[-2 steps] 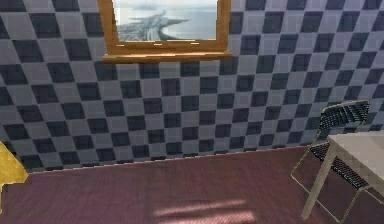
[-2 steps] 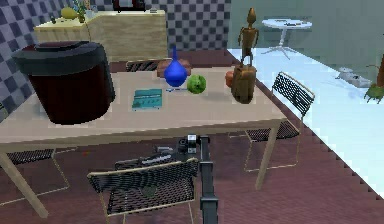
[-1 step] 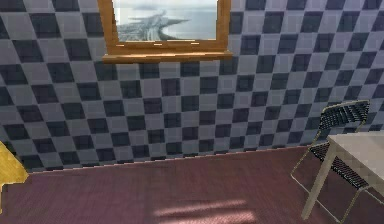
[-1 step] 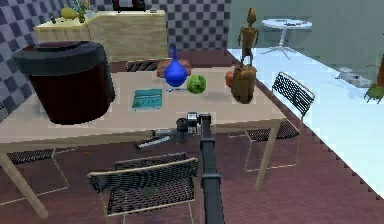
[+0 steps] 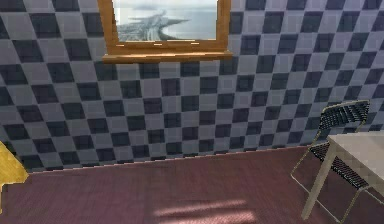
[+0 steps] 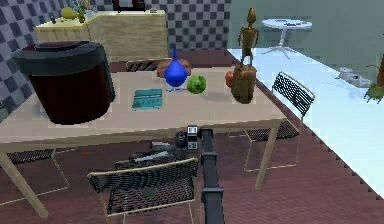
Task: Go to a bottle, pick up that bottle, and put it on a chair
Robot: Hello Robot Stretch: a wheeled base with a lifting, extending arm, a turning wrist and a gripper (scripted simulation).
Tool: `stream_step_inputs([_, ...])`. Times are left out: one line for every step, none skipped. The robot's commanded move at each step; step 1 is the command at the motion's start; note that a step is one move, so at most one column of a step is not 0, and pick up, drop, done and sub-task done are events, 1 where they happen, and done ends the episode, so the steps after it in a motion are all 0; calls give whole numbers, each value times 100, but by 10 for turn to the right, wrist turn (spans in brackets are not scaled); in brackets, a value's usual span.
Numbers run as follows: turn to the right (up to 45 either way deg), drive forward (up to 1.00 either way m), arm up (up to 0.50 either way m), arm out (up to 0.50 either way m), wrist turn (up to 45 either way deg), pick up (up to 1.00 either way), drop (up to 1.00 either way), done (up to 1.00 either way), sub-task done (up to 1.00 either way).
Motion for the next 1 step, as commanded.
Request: stream_step_inputs([0,0,0,0,0,0,0,100,0])
